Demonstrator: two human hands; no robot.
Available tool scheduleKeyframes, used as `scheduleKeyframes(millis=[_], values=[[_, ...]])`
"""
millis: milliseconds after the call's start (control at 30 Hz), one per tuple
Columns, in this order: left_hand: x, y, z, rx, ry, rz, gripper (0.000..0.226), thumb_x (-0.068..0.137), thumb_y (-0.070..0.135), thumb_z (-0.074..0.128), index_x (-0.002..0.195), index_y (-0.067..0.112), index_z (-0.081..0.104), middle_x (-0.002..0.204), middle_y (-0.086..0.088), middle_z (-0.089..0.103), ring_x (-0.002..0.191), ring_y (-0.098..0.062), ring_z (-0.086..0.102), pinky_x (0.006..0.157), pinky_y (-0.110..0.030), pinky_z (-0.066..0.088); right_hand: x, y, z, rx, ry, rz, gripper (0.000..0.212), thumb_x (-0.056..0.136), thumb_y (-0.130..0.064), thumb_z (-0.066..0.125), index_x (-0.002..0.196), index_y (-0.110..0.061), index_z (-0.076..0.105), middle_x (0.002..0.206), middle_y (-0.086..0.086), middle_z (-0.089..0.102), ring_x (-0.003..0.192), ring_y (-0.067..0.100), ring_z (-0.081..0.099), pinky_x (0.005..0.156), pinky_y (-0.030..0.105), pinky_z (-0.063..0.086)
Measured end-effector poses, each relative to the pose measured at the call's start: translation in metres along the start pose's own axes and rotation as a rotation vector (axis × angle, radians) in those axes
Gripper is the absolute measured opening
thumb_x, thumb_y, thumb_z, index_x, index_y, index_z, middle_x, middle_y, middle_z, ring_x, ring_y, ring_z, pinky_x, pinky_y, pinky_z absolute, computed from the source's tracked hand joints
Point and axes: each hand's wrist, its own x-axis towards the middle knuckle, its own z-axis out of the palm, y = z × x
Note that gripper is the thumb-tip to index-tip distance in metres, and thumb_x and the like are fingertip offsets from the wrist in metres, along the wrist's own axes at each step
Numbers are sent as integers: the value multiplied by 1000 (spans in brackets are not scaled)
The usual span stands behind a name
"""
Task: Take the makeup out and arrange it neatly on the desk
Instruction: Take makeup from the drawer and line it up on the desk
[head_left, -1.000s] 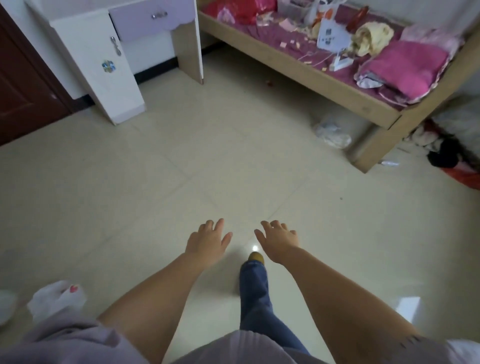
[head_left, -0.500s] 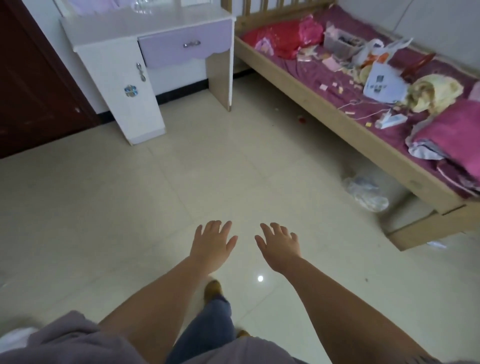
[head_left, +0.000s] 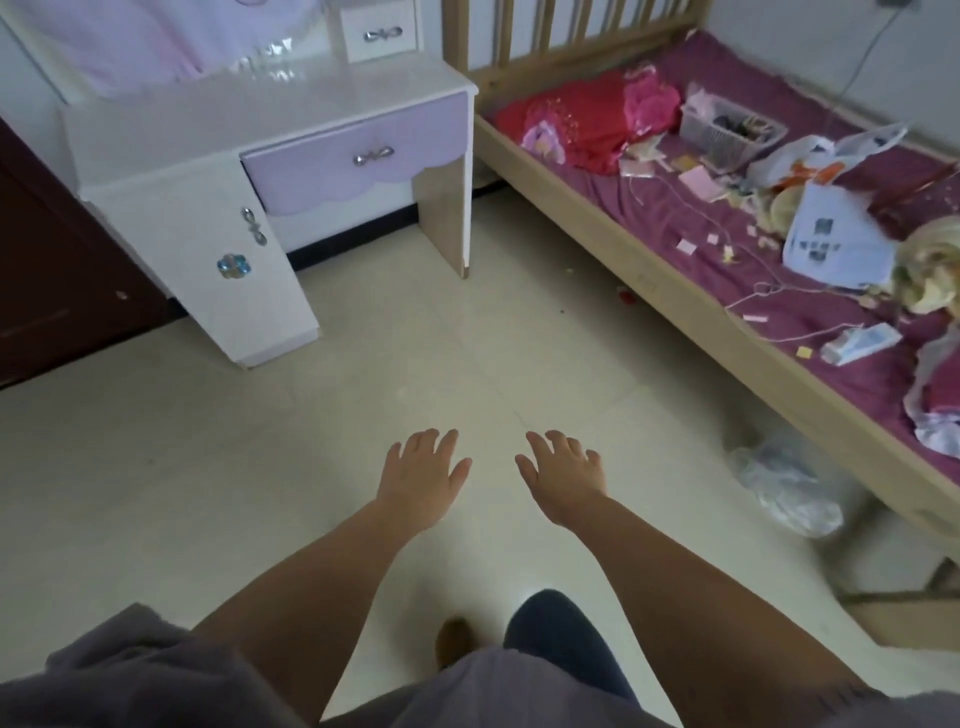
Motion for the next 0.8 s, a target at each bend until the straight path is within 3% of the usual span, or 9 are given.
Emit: scheduleKeyframes(millis=[67,133,200,300,433,533,800], values=[[42,-6,-11,-14,38,-29,53,98,46,25,144,19,33,144,-6,41,132,-24,39,107,-42,31,42,2,-21,-6,-8,-18,51,100,-47,18,146,-25,22,152,3,27,137,24,29,110,43,26],[84,-11,-23,-66,93,-56,58,93,48,24,130,14,53,123,-12,60,111,-30,59,91,-45,45,88,4,-41,-19,-14,-40,51,100,-47,17,146,-26,21,152,3,26,137,24,29,110,42,25],[131,-22,-34,-108,130,-71,65,89,50,20,121,11,60,111,-15,66,98,-32,65,82,-45,50,140,7,-61,-44,-12,-76,52,100,-47,16,147,-26,19,153,3,26,137,24,29,111,42,25],[202,-31,-61,-107,70,-133,65,94,53,10,142,17,36,140,-10,45,125,-27,46,103,-40,37,219,14,-95,-83,-11,-136,53,100,-47,16,148,-26,17,153,4,26,137,25,31,111,43,26],[283,-47,-99,-135,83,-230,85,80,61,-8,146,20,27,147,-7,38,131,-24,39,107,-37,34,314,24,-147,-165,1,-243,53,100,-48,19,148,-24,18,150,5,31,133,26,36,107,42,31],[337,-62,-118,-175,75,-304,60,97,53,16,145,20,27,145,-8,39,129,-26,41,106,-39,35,385,22,-184,-217,3,-310,53,100,-47,20,148,-23,19,150,6,32,133,26,38,106,42,32],[466,-156,-163,-307,81,-477,55,100,46,24,147,19,24,146,-8,37,130,-26,39,106,-40,34,557,-67,-231,-226,-29,-480,53,100,-46,20,148,-21,20,146,7,36,128,26,41,102,41,34]])
